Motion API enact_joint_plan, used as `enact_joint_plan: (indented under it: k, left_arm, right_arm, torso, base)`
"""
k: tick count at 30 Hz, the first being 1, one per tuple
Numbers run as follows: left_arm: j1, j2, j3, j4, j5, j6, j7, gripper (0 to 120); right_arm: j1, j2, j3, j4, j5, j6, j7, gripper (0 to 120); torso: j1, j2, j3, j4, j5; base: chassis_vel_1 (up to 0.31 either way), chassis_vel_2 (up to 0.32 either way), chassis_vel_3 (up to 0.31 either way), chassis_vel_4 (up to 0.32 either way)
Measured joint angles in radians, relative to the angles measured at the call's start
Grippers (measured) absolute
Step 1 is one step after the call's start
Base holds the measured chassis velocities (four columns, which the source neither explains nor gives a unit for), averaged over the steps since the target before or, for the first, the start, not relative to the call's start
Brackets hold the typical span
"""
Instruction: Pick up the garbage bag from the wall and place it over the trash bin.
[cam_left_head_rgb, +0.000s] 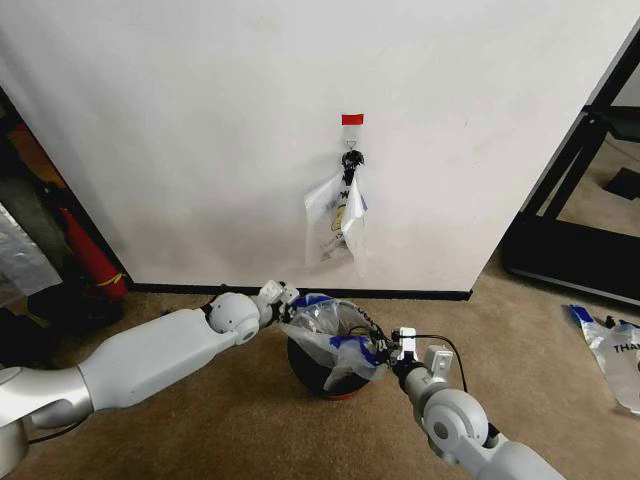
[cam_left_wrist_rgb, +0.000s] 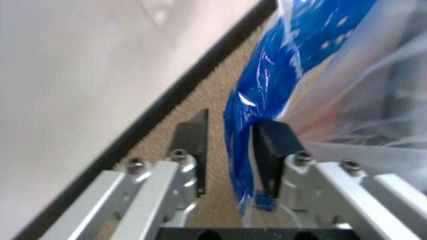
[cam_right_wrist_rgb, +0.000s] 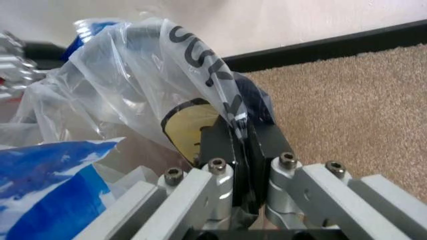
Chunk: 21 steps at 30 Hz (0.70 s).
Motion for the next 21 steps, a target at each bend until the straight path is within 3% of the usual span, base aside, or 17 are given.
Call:
enact_joint_plan:
  k: [9,15,21]
  left_arm:
    - [0.088,0.090,-0.115,-0.174,0.070,-0.010,-0.012,61]
    - [0.228,0.164,-0.263,-0.299,0.072,-0.059,-0.037,86]
    - [0.388,0.229,-0.411,-0.451,0.023,-0.123,-0.014,100]
  right_arm:
    - [0.010,0.003,-0.005,-0.002,0.002,-0.002,0.007,1]
    - [0.007,0.002,-0.007,0.000,0.003,-0.002,0.009,1]
    - [-0.001,0.000,-0.003,0.005,0.001,-0.003,0.010,1]
  torso:
    - [0.000,0.000,0.000,0.0002,0.0001]
    - [0.000,0.000,0.000,0.0000,-0.0001]
    - [0.000,0.000,0.000,0.0001,-0.0001]
  base:
    - [0.000,0.000,0.000,0.000]
    - [0.000,0.000,0.000,0.000]
    - [0.000,0.000,0.000,0.000]
